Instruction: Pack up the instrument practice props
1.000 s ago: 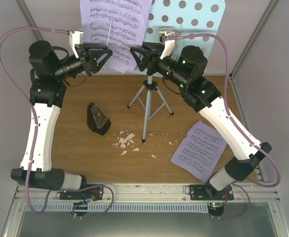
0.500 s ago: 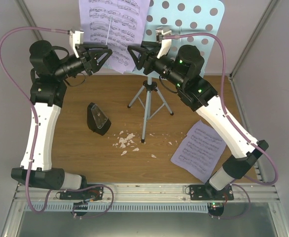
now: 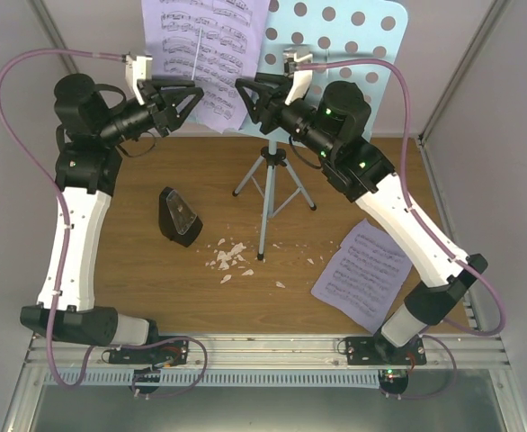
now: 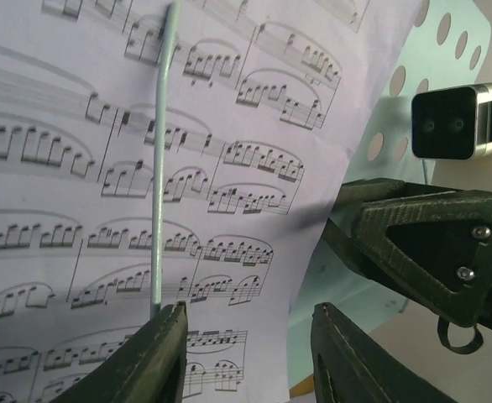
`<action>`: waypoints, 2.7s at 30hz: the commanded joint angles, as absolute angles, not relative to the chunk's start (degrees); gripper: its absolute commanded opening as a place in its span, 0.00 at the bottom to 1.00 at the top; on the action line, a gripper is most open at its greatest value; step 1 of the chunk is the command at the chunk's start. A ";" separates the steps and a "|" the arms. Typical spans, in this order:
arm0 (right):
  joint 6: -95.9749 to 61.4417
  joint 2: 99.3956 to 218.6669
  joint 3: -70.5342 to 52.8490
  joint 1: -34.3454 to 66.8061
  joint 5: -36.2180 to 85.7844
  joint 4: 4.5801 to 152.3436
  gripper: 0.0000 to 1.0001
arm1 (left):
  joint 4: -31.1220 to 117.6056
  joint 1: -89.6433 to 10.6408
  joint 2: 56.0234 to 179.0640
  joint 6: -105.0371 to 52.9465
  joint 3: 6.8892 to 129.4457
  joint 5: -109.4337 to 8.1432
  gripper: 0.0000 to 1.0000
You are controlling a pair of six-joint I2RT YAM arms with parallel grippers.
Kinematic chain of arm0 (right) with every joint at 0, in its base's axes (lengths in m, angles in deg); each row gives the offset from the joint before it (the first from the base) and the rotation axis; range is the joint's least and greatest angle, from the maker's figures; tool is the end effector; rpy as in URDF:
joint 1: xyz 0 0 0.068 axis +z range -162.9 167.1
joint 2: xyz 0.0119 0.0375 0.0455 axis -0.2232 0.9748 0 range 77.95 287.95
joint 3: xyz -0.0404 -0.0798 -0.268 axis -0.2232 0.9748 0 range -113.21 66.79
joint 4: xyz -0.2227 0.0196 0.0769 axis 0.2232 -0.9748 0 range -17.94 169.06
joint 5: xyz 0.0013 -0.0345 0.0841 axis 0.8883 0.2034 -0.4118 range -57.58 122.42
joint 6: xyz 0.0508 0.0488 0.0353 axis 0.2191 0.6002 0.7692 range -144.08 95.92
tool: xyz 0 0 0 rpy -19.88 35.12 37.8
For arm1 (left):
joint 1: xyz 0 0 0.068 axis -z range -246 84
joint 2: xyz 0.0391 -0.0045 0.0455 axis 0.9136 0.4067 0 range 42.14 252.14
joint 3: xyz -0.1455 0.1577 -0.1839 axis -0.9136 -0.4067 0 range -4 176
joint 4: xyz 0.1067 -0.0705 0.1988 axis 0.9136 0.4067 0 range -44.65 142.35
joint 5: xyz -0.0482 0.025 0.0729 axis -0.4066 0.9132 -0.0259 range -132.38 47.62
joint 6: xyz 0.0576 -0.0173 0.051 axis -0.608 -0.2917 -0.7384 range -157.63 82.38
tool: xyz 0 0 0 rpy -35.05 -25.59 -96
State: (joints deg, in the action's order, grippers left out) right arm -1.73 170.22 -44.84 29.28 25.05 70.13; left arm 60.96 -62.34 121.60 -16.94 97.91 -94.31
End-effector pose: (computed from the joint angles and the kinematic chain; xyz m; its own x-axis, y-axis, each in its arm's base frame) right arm 0.2575 0.2450 0.5417 -0.1646 0.3597 -0.9184 -0.7534 0.5550 0.3525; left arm 0.2594 -0.0699 0.5355 -0.1784 -0.2068 -0.9620 0.8085 0.5264 -0.2631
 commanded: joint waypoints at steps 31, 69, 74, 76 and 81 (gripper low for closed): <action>-3.42 171.40 -47.19 30.08 29.80 71.91 0.00 | 57.47 -62.77 124.75 -14.89 101.15 -94.98 0.36; -4.49 146.74 -25.93 30.28 30.10 86.35 0.00 | 54.22 -62.75 122.64 -17.10 95.89 -93.07 0.00; -6.98 141.34 -23.06 30.35 31.74 84.02 0.00 | 54.39 -62.75 122.23 -17.06 95.84 -92.60 0.35; -7.92 139.25 -21.84 30.30 31.02 82.13 0.00 | 54.75 -62.75 121.83 -17.21 95.84 -92.46 0.49; -9.01 135.06 -21.00 30.34 27.31 73.59 0.01 | 57.44 -62.75 119.13 -19.35 94.97 -89.95 0.82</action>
